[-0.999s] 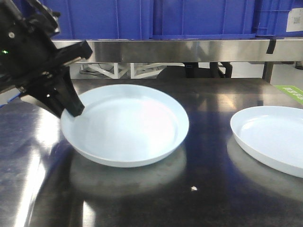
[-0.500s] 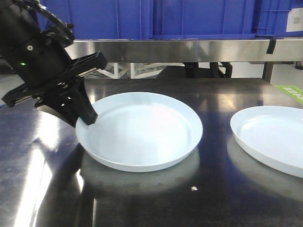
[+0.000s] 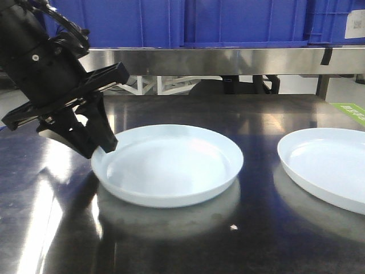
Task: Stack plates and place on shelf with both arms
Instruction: 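Lower the plate onto the table and open the left gripper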
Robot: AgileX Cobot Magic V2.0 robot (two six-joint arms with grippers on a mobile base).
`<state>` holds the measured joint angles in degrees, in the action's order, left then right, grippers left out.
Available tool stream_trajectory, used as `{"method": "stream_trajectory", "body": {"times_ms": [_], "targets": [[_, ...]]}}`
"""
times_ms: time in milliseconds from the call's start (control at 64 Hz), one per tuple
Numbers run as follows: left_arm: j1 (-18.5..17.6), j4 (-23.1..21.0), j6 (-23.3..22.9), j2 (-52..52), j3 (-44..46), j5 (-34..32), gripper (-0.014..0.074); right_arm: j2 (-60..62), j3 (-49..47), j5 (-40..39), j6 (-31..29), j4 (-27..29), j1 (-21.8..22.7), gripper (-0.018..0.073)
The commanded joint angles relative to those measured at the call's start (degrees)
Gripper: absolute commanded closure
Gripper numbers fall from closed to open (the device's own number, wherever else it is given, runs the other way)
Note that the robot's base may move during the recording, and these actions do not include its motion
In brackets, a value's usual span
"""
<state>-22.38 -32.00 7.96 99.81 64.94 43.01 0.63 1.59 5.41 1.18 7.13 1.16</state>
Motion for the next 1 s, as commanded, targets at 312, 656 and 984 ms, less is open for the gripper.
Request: {"method": "stream_trajectory", "body": {"times_ms": [312,656,984], "targets": [[-0.37,1.09,-0.33,-6.11,1.74,-0.75,0.0192,1.07,0.1,-4.76,-0.23,-0.51,0.4,0.0504],[-4.03,17.79,-0.33,-14.83,1.28,-5.68,0.0253,1.07,0.1,-4.76,-0.23,-0.51,0.4,0.0504],[-6.96,20.4,-0.33,-24.94,-8.63,-22.4,0.0511,1.07,0.1,-4.76,-0.23,-0.51,0.4,0.0504]]}}
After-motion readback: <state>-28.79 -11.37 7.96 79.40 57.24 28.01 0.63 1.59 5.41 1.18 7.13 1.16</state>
